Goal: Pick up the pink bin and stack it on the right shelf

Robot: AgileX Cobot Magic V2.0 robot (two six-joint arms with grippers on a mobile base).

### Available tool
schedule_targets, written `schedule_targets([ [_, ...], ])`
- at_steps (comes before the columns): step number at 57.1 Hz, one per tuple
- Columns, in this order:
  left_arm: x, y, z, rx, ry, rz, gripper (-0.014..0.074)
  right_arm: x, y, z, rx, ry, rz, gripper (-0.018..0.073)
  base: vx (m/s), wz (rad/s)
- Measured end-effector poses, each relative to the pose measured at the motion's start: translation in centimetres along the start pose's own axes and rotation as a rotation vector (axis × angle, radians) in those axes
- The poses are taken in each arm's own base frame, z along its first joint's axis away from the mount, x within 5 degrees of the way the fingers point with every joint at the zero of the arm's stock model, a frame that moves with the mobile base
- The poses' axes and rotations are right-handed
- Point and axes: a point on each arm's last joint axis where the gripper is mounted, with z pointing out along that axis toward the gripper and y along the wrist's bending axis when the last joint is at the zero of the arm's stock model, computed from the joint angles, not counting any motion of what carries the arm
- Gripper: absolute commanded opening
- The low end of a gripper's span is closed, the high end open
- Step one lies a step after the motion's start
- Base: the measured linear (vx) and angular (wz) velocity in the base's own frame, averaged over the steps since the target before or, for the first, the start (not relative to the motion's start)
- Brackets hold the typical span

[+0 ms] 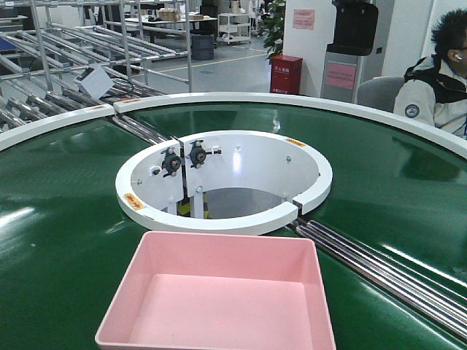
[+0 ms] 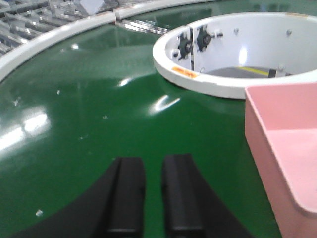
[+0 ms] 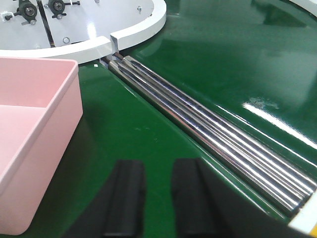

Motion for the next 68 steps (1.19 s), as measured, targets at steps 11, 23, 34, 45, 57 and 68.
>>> schedule_targets([
  [11,0.4,0.0,1.6,0.002,0.035,-0.07,0.0448,0.3,0.1,1.9,-0.006,0.037,0.077,0.0455,0.0,0.0],
  [23,-3.4,-0.6,3.1,0.046,0.05,-0.056,0.0448,-3.4,0.8,4.6,-0.033,0.223,0.037,0.0447,0.0,0.0],
  [34,-7.0,-3.0,7.7,0.142,0.176,0.0,0.0448,-9.2,4.4,8.7,-0.137,0.305,-0.048,0.0398,0.0,0.0],
  [45,-7.4,-5.9,13.2,0.222,0.4,0.027,0.0448,-10.9,7.1,14.5,-0.158,0.475,-0.014,0.039,0.0,0.0],
  [57,-7.3,-8.5,18.4,0.325,0.532,0.048,0.0448,-9.4,8.6,19.4,-0.175,0.618,0.051,0.039,0.0,0.0],
  [68,-6.2,-9.8,22.1,0.365,0.613,0.034,0.0448,-7.3,9.6,22.5,-0.194,0.686,0.124,0.039,0.0,0.0],
])
